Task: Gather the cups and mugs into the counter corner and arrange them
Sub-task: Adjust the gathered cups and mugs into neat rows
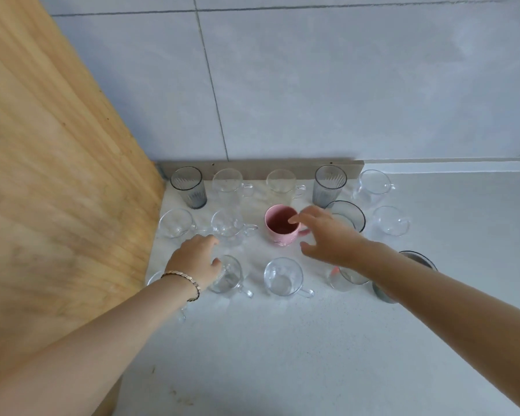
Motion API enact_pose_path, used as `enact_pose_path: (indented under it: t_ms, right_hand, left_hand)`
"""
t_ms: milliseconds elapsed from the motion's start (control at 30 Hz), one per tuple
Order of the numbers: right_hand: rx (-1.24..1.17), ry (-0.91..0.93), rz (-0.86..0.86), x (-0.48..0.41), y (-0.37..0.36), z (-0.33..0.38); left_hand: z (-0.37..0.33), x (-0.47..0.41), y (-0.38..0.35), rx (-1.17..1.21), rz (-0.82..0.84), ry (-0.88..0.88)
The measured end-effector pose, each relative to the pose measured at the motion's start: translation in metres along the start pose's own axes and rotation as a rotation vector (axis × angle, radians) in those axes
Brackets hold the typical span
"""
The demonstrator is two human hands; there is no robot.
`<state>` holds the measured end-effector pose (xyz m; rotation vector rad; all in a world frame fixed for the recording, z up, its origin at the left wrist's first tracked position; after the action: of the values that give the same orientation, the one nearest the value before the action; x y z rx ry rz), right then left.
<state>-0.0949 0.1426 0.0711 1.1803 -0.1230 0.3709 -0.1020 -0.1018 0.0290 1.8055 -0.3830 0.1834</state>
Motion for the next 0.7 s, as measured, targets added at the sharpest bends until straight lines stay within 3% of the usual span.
enact_pose_path:
  t_ms: [100,200,333,500,600,700]
  right_hand:
    - [0.009,0.088,0.088,-0.009,-0.034,0.054]
    - [0.029,0.054,0.144,-0.023,-0.070,0.095]
    - [0.039,-0.079,0.219,-0.039,-0.110,0.122]
    - [-0.024,-0.132,0.149,-0.041,-0.129,0.122]
    - [-0.086,-0.059,0.176,-0.035,-0.129,0.115]
    - [-0.054,-0.001,0.209,-0.031,-0.129,0.111]
  left_hand:
    - [0.034,0.016,-0.005,-0.107,0.010,0.050]
    - [0.072,0.029,-0.018,-0.098,0.048,0.125]
    - [0.097,0.039,-0.030,0.084,0.099,0.189]
    - [0.103,0.041,-0.032,0.209,0.048,0.110]
    - [0.105,0.043,-0.031,0.031,0.135,-0.016]
    - [0.107,0.040,-0.028,-0.104,0.129,-0.035]
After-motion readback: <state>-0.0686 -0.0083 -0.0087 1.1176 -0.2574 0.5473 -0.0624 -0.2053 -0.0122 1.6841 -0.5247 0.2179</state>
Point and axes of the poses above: each hand's wrist, its own x-axis away from the middle knuckle, its own y-axis out of the back of the hand, z = x × y, the point moved 1 cm from there along -x, towards the middle knuckle, and after that the axes turned 4 degrees about -y, right-handed, at the moved point
